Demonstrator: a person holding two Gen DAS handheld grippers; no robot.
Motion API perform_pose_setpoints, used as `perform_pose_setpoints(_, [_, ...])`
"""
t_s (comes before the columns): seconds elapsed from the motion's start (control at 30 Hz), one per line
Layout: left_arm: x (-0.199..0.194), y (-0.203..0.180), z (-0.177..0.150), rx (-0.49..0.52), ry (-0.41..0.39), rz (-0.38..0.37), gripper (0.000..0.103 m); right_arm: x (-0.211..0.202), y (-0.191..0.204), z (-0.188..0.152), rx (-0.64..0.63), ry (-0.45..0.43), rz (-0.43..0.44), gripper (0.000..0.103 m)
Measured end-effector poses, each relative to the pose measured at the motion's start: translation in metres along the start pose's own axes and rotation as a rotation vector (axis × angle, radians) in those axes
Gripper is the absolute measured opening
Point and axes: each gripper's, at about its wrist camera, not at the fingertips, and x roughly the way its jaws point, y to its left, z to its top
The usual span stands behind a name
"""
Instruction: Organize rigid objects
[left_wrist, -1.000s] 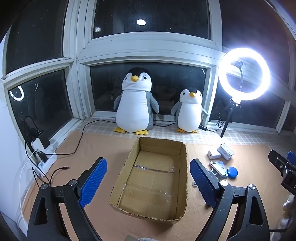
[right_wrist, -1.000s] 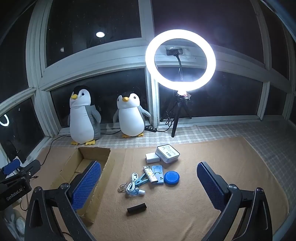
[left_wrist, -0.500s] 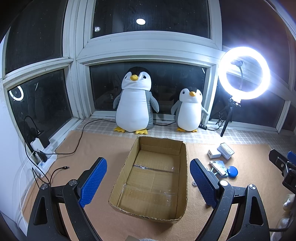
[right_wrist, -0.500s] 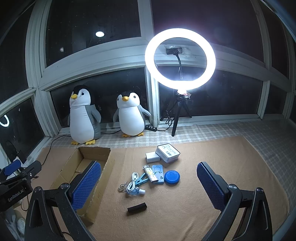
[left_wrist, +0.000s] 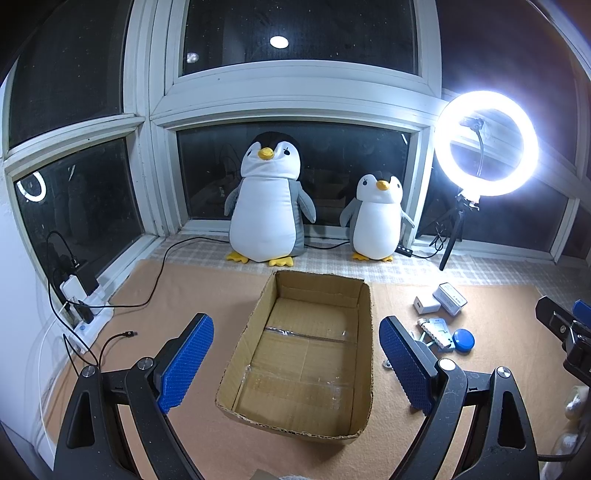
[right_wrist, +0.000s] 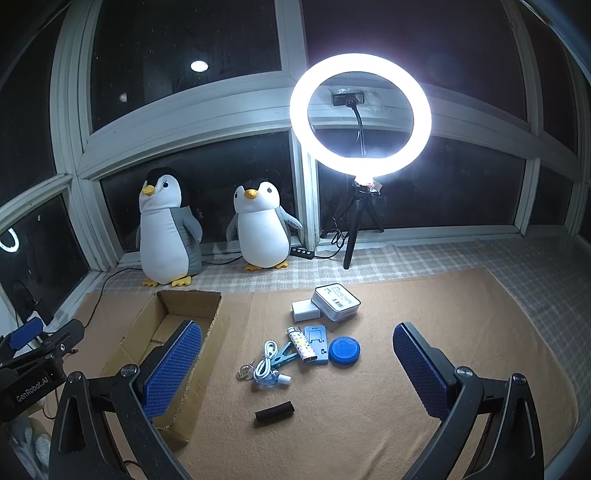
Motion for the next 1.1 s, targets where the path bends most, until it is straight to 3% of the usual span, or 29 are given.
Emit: perform_pose_setpoints(1.1, [0.0004,0.0001,-0.0009,0.003,0.001,-0.001,0.093,0.0013,-0.0002,-0.0002,0.002,0.007,0.002,0.102])
